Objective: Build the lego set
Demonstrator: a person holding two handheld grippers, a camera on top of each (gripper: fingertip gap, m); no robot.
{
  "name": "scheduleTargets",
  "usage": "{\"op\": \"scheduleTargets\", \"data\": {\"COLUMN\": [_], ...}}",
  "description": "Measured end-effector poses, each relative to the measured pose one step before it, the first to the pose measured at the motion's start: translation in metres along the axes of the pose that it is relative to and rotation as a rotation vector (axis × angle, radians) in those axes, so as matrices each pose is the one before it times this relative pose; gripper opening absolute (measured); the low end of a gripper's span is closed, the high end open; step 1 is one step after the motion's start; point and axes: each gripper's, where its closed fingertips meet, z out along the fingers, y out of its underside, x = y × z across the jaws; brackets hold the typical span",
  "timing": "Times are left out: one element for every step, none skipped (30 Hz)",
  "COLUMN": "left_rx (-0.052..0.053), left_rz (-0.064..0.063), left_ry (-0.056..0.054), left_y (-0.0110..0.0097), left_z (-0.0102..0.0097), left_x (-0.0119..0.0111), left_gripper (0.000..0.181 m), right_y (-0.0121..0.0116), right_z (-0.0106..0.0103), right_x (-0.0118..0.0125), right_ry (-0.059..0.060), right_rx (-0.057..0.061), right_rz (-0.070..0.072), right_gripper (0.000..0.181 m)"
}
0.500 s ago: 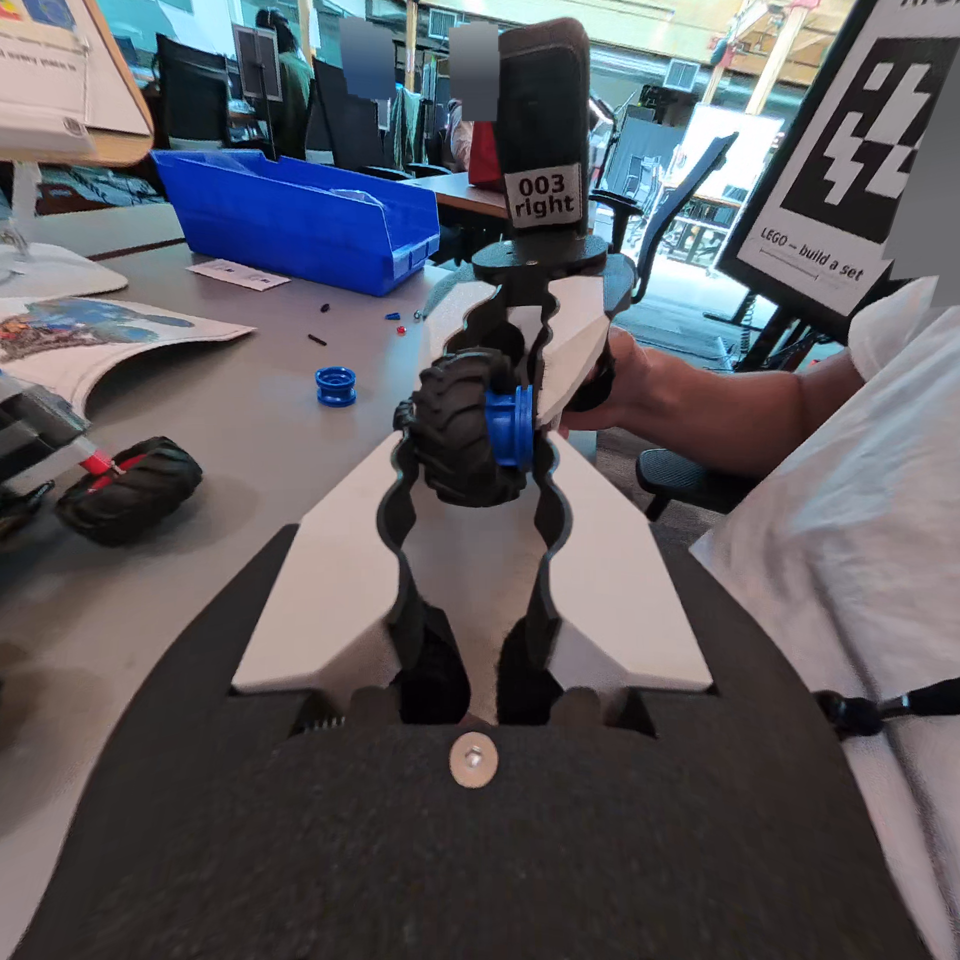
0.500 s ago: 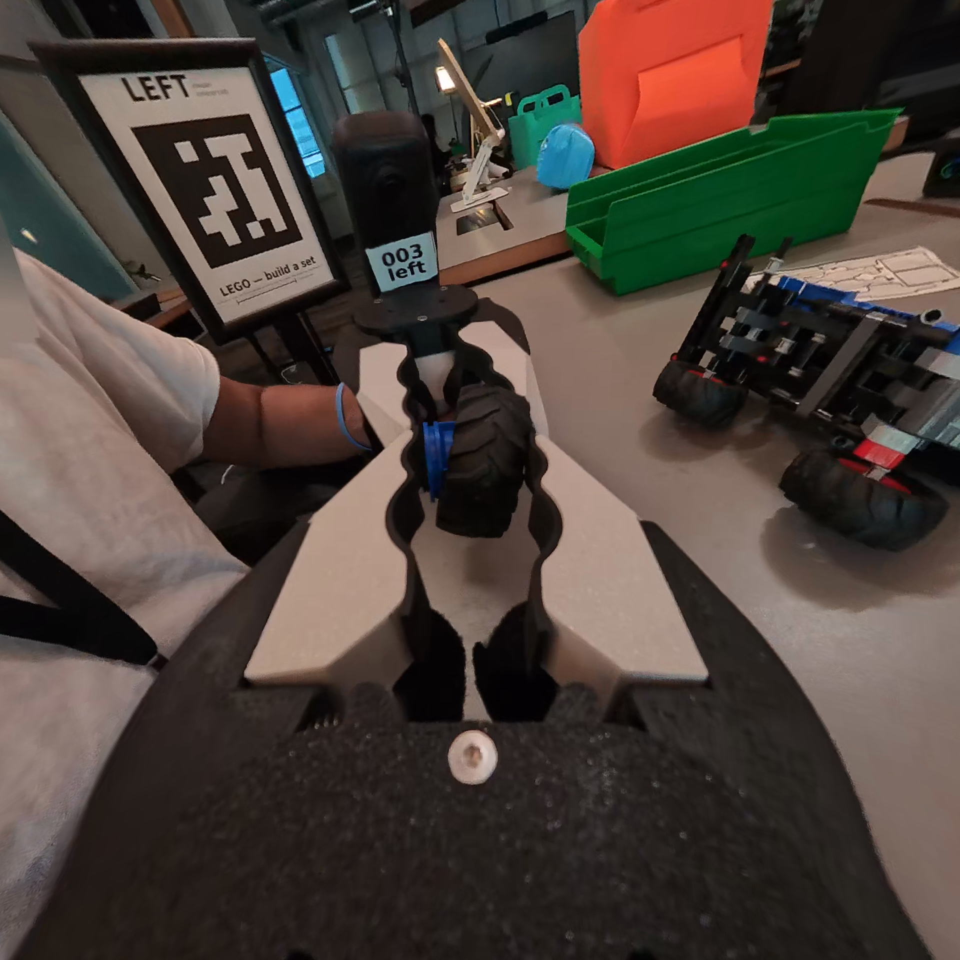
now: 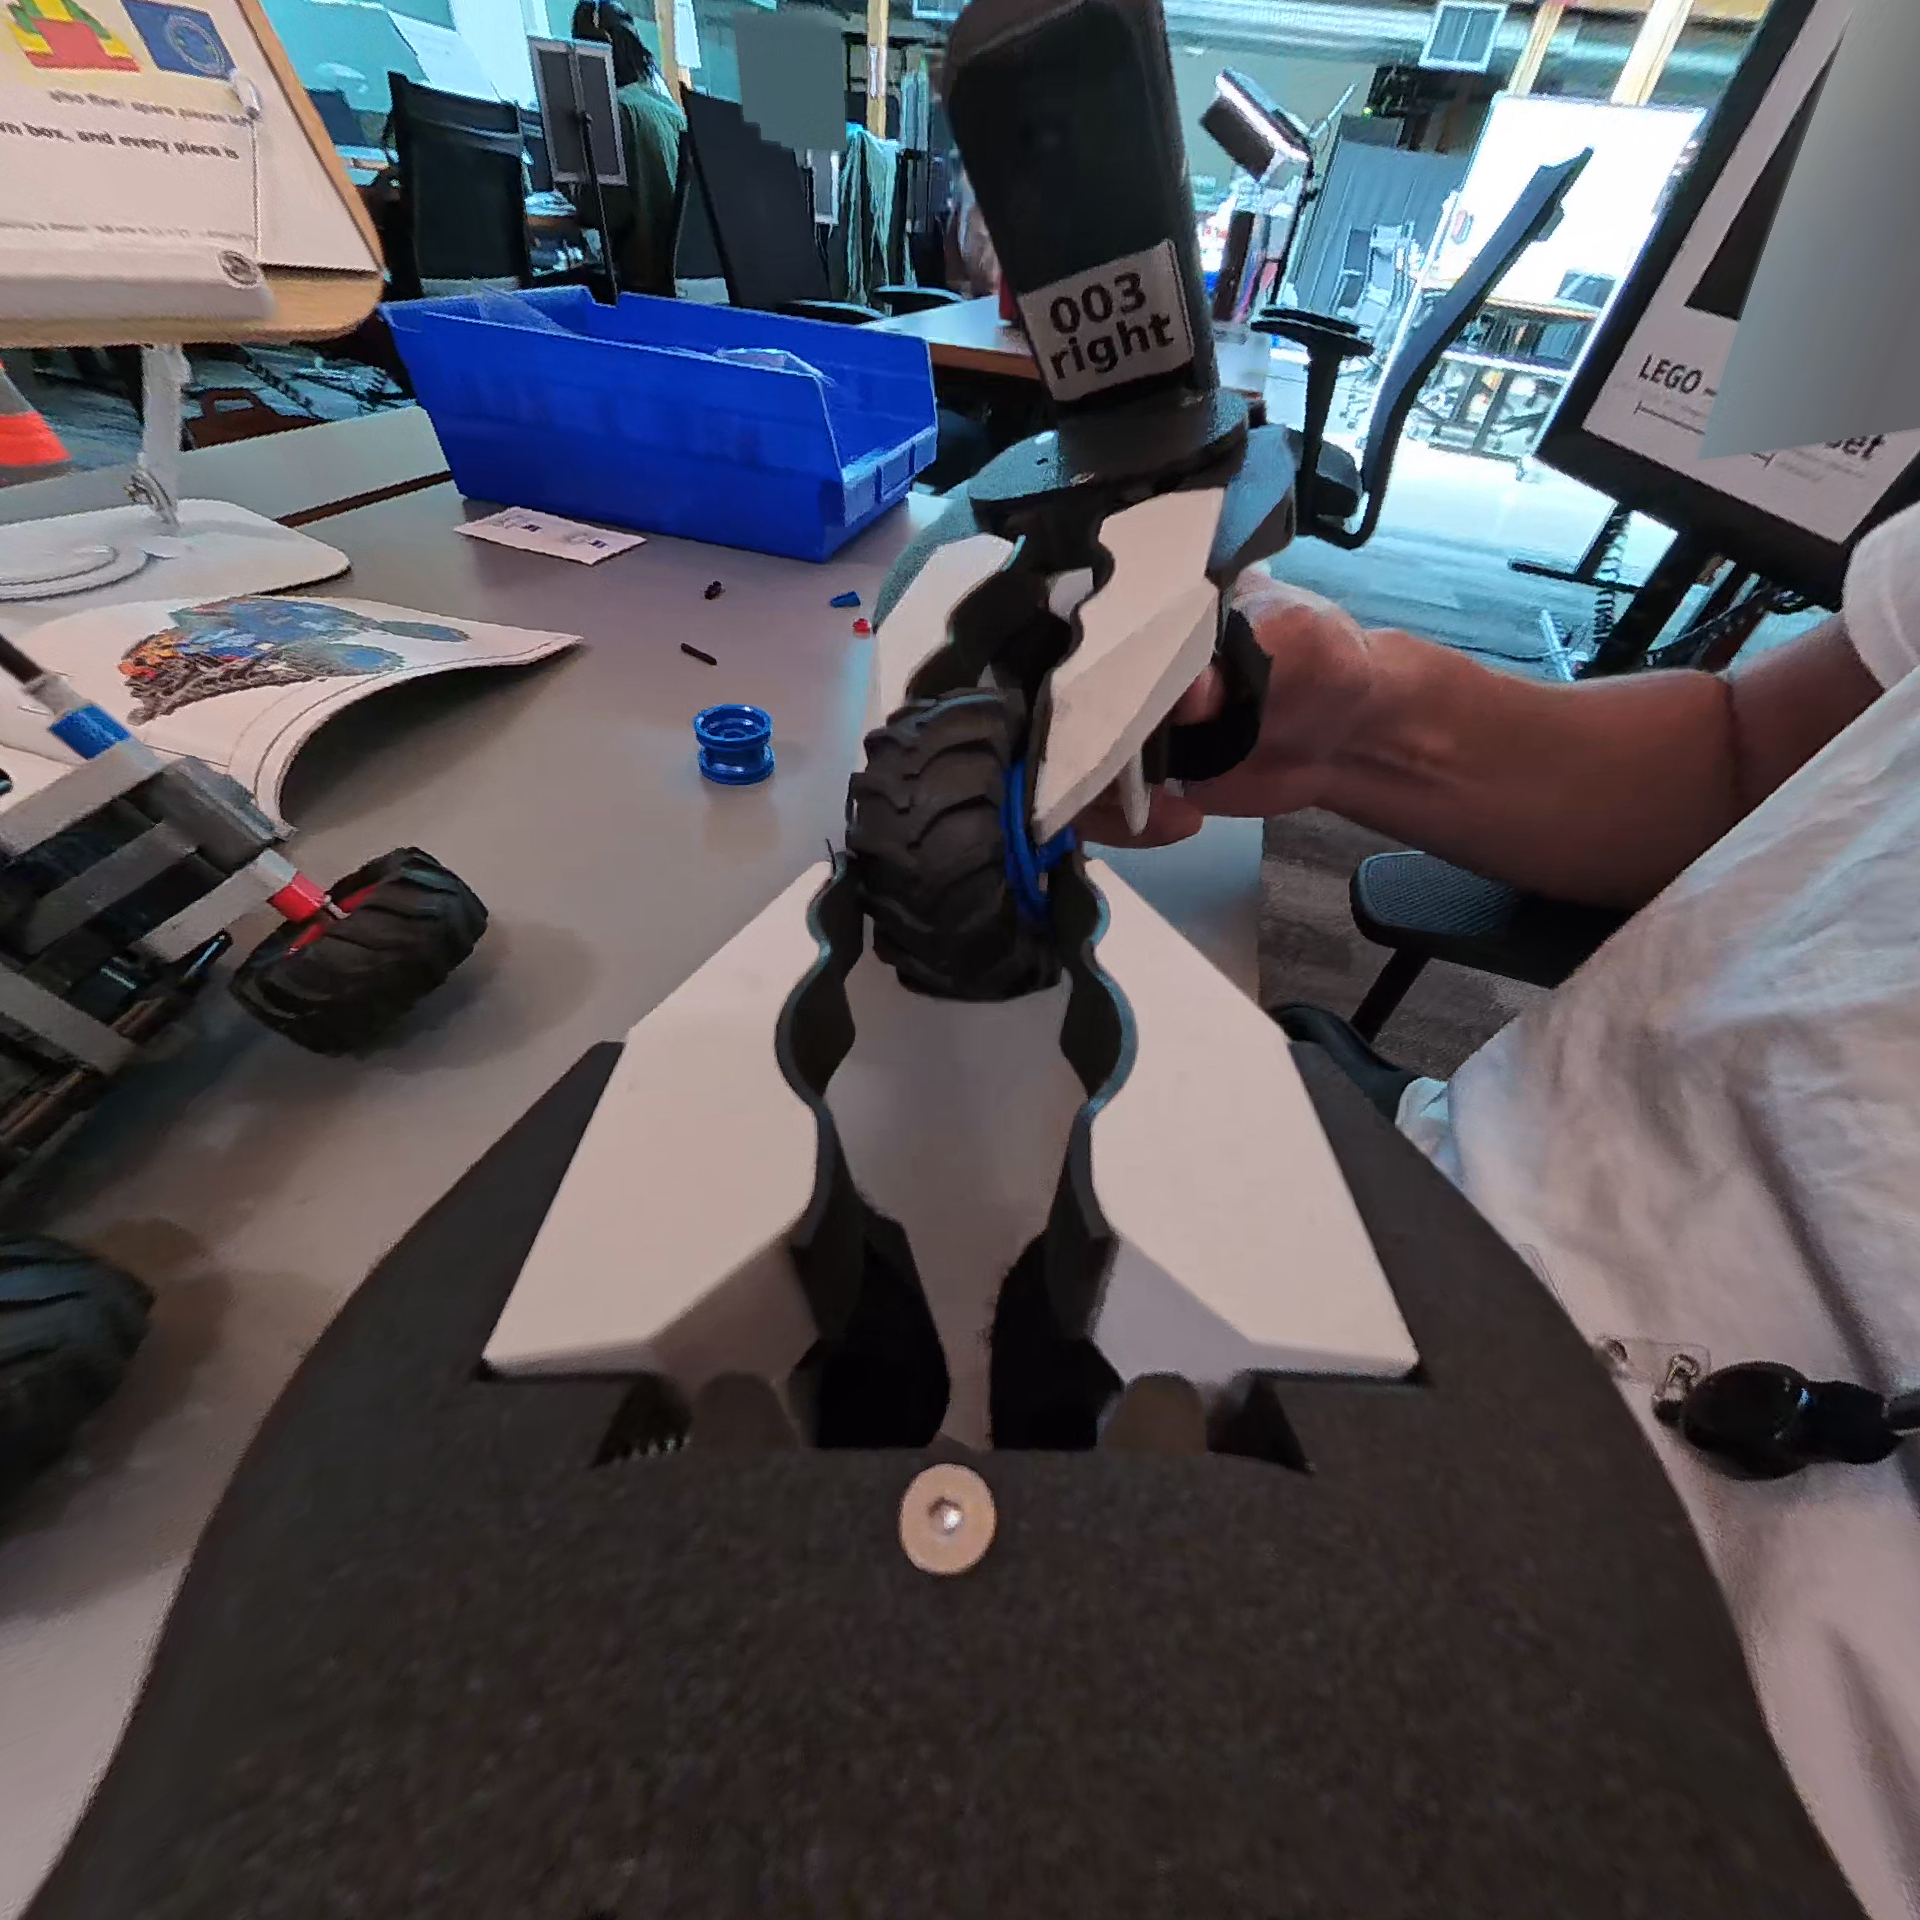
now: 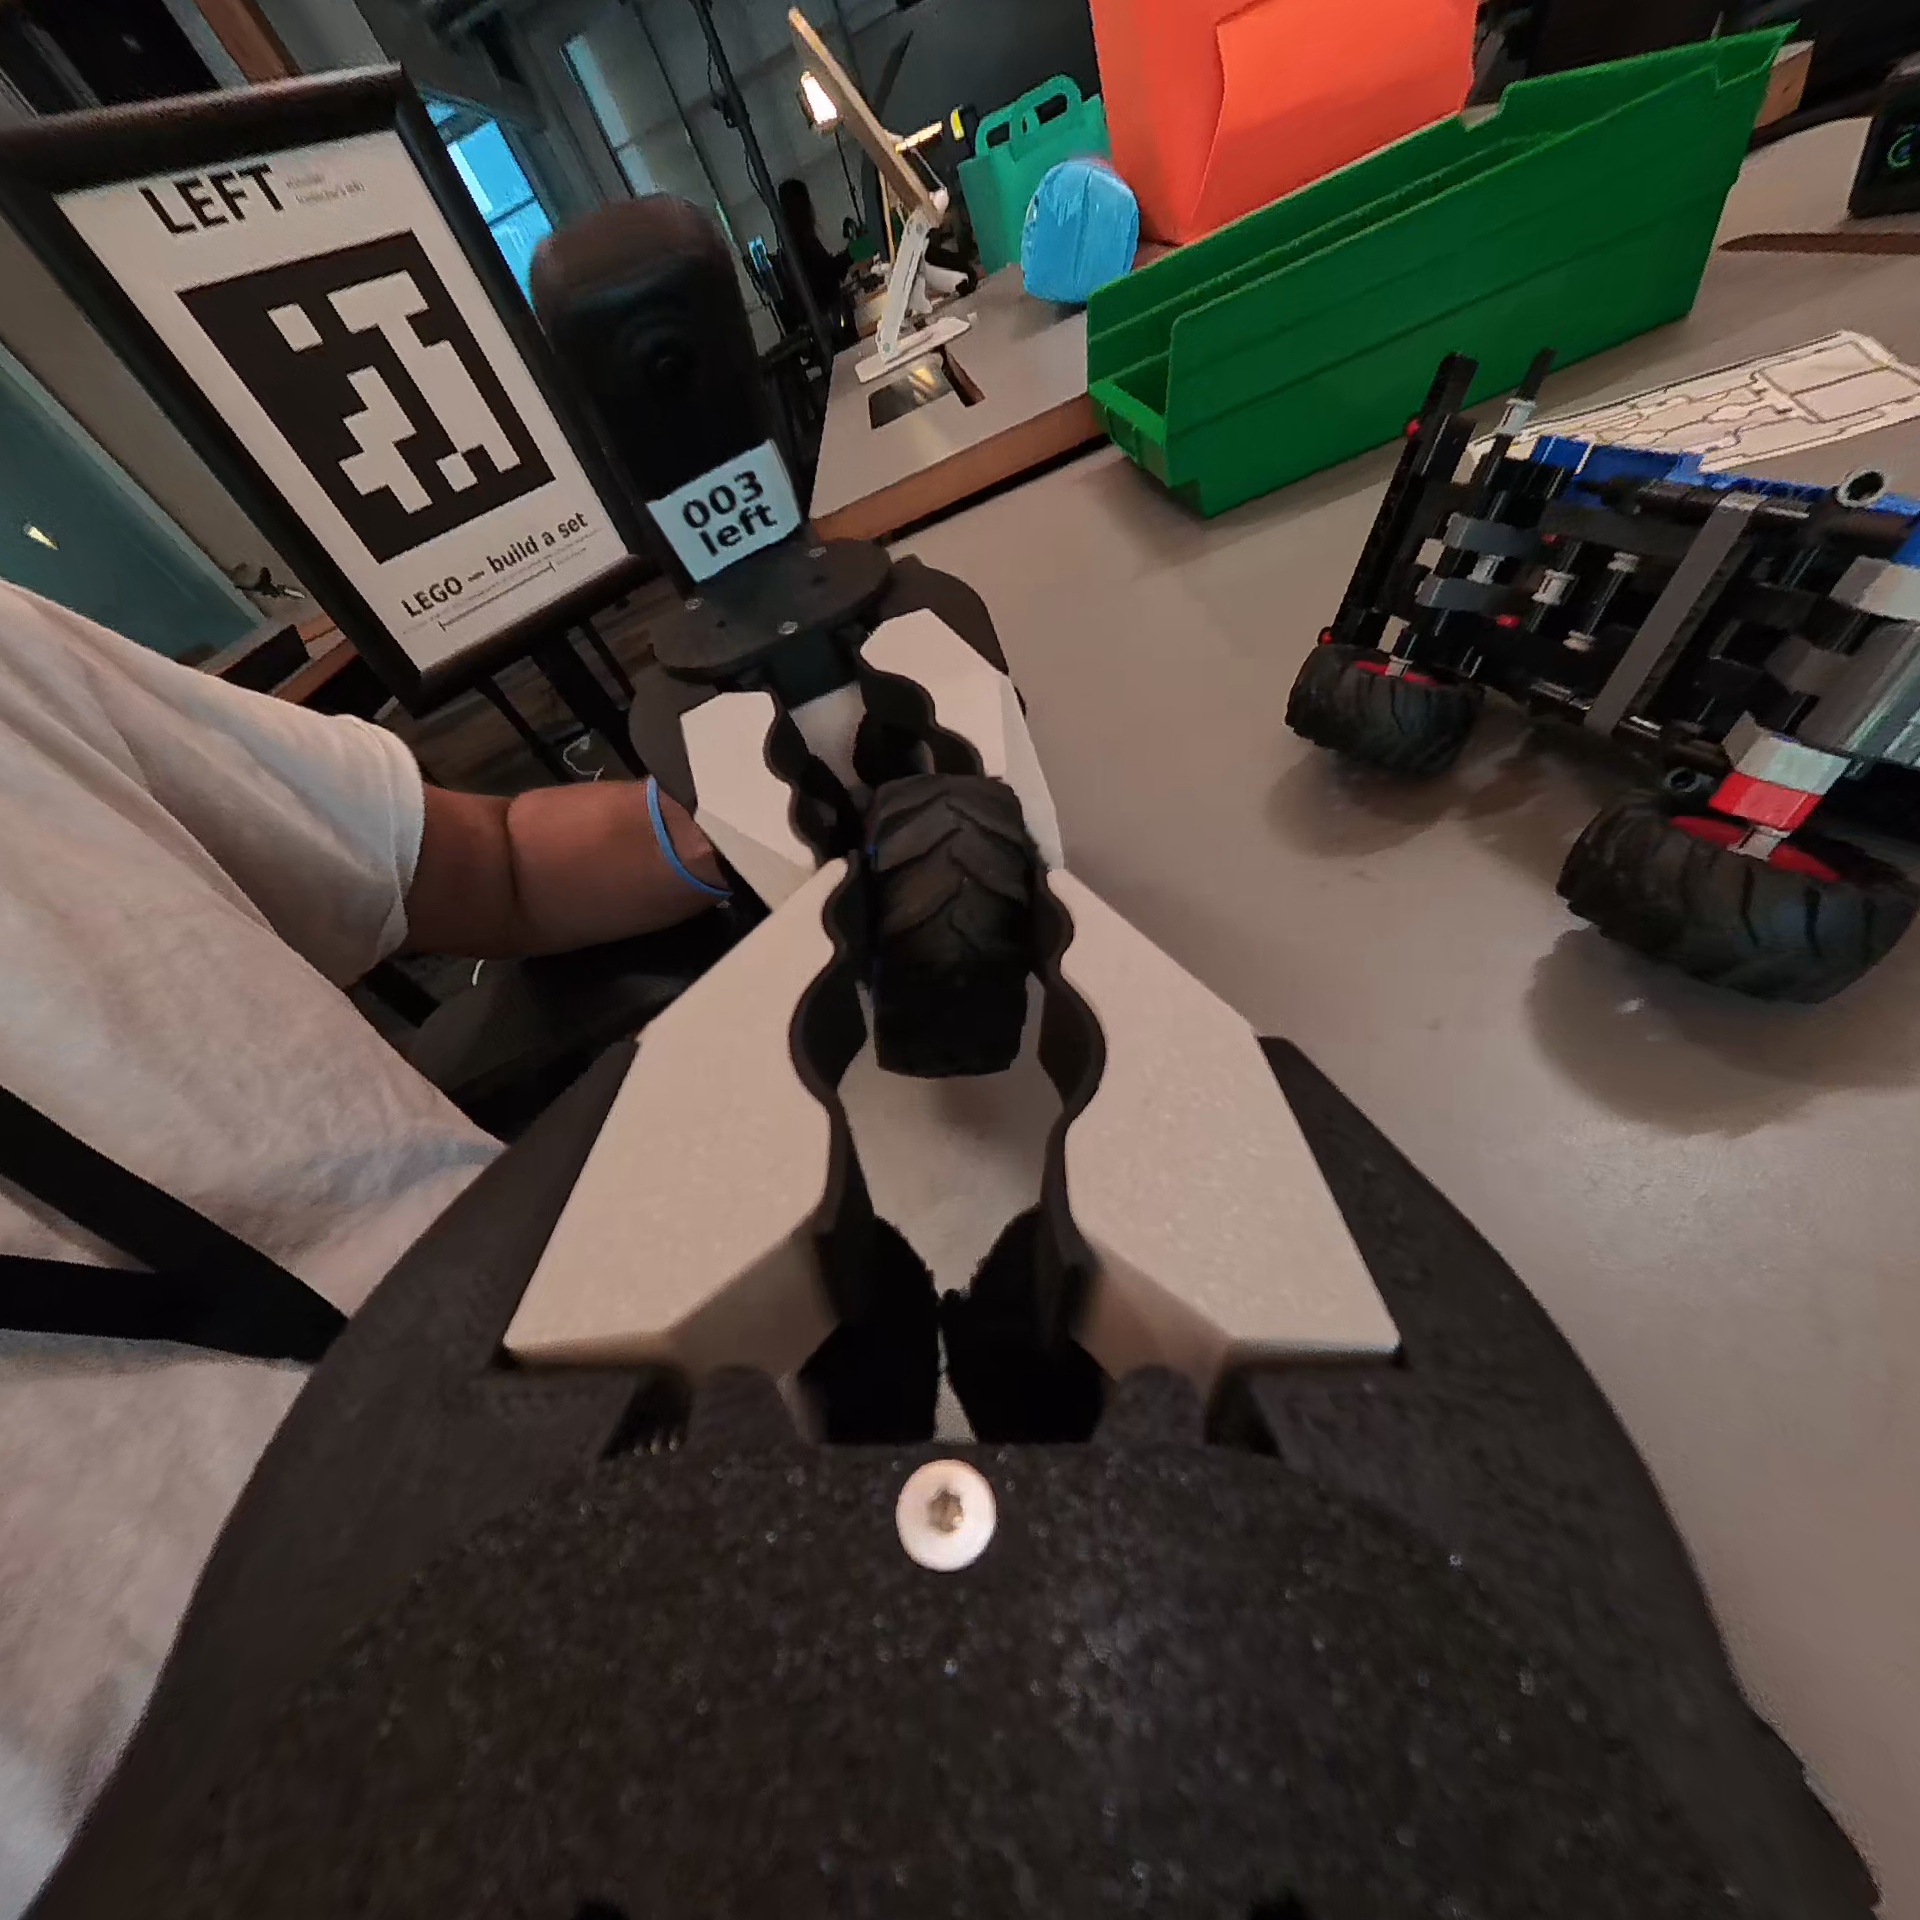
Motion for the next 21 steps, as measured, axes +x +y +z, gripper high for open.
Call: {"op": "scheduleTargets", "data": {"left_rx": [0.0022, 0.0119, 0.0078, 0.0015, 0.0038, 0.0057, -0.0015, -0.0129, -0.0172, -0.0117, -0.0071, -0.0068, -0.0072, -0.0086, -0.0111, -0.0093, -0.0058, -0.0064, -0.0076, -0.0044, -0.0033], "left_rz": [-0.0112, -0.0170, -0.0179, -0.0147, -0.0075, -0.0026, 0.0009, 0.0065, 0.0191, 0.0307, 0.0257, 0.0145, 0.0107, 0.0168, 0.0210, 0.0170, 0.0150, 0.0192, 0.0154, 0.0120, 0.0173], "left_ry": [0.0101, 0.0023, 0.0057, 0.0052, 0.0020, 0.0054, -0.0013, -0.0146, -0.0243, -0.0315, -0.0328, -0.0264, -0.0209, -0.0234, -0.0258, -0.0247, -0.0252, -0.0260, -0.0248, -0.0224, -0.0225], "left_y": [-0.00026, -0.00149, -0.00106, -0.00039, -0.00098, -0.00114, -0.00024, 0.00140, 0.00247, 0.00195, 0.00087, 0.00009, -0.00037, 0.00032, 0.00138, 0.00156, 0.00107, 0.00106, 0.00065, -0.00024, -0.00037], "left_z": [-0.00132, -0.00114, -0.00036, -0.00010, -0.00045, -0.00091, -0.00081, -0.00025, 0.00055, 0.00078, 0.00082, 0.00041, -0.00001, 0.00028, 0.00068, 0.00082, 0.00078, 0.00070, 0.00067, 0.00058, 0.00045], "left_x": [0.00004, -0.00089, -0.00030, -0.00029, -0.00070, 0.00017, -0.00046, -0.00185, -0.00221, -0.00210, -0.00212, -0.00194, -0.00185, -0.00210, -0.00193, -0.00163, -0.00169, -0.00168, -0.00167, -0.00151, -0.00126], "left_gripper": [0.036, 0.036, 0.034, 0.033, 0.032, 0.031, 0.030, 0.029, 0.029, 0.029, 0.029, 0.028, 0.028, 0.028, 0.027, 0.026, 0.026, 0.026, 0.025, 0.025, 0.025], "right_y": [-0.00159, -0.00213, -0.00066, -0.00071, -0.00058, 0.00041, 0.00170, 0.00377, 0.00419, 0.00201, 0.00032, -0.00054, -0.00011, 0.00028, 0.00135, 0.00111, 0.00029, 0.00033, 0.00002, -0.00060, -0.00057], "right_z": [-0.00183, -0.00166, -0.00056, -0.00065, -0.00030, 0.00027, 0.00069, 0.00087, 0.00079, 0.00035, 0.00052, 0.00041, 0.00067, 0.00074, 0.00067, 0.00044, 0.00043, 0.00027, 0.00027, -0.00020, -0.00025], "right_x": [0.00173, 0.00188, -0.00037, 0.00000, -0.00007, -0.00113, 0.00052, 0.00258, 0.00365, 0.00270, 0.00272, 0.00165, 0.00123, 0.00166, 0.00213, 0.00200, 0.00201, 0.00193, 0.00189, 0.00158, 0.00141], "right_ry": [0.0014, -0.0039, -0.0210, -0.0199, -0.0207, -0.0229, -0.0025, 0.0251, 0.0439, 0.0421, 0.0391, 0.0243, 0.0177, 0.0191, 0.0222, 0.0218, 0.0243, 0.0243, 0.0261, 0.0218, 0.0216], "right_rx": [0.0182, 0.0280, 0.0208, 0.0190, 0.0169, 0.0083, -0.0047, -0.0227, -0.0312, -0.0262, -0.0135, -0.0006, 0.0080, 0.0073, -0.0010, -0.0039, 0.0001, -0.0056, -0.0030, 0.0005, 0.0014], "right_rz": [0.0075, 0.0199, 0.0208, 0.0227, 0.0247, 0.0201, 0.0043, -0.0287, -0.0472, -0.0379, -0.0144, -0.0009, 0.0027, 0.0085, 0.0033, -0.0055, -0.0107, -0.0093, -0.0122, -0.0079, -0.0026], "right_gripper": [0.029, 0.029, 0.029, 0.029, 0.029, 0.029, 0.030, 0.030, 0.030, 0.030, 0.030, 0.030, 0.029, 0.029, 0.028, 0.028, 0.028, 0.028, 0.027, 0.028, 0.027]}}
